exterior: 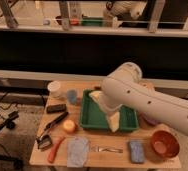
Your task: Wipe purple bowl with brush
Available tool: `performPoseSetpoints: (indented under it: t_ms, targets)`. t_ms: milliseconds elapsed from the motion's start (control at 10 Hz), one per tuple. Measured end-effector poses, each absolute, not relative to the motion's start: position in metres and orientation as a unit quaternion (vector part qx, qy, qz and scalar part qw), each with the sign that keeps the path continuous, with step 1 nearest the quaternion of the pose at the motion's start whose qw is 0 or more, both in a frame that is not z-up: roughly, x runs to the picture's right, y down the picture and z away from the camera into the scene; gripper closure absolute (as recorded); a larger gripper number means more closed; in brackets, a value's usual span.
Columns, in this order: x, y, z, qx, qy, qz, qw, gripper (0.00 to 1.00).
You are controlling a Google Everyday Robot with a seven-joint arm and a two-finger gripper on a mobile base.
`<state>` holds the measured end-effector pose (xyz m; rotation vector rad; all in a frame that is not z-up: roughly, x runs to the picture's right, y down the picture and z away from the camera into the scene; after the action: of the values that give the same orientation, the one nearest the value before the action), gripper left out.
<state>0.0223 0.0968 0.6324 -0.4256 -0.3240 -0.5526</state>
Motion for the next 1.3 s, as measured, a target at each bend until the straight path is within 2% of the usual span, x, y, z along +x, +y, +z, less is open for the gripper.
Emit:
performPoseSetpoints:
  t_ms: [500,1300]
  targets:
    - [-0.072,0.092,0.651,-0.211,-0.227,-0.314,0.897,0.0]
    - [-0.082,0.094,0.653,-0.214,-0.239,-0.316,0.893,0.0]
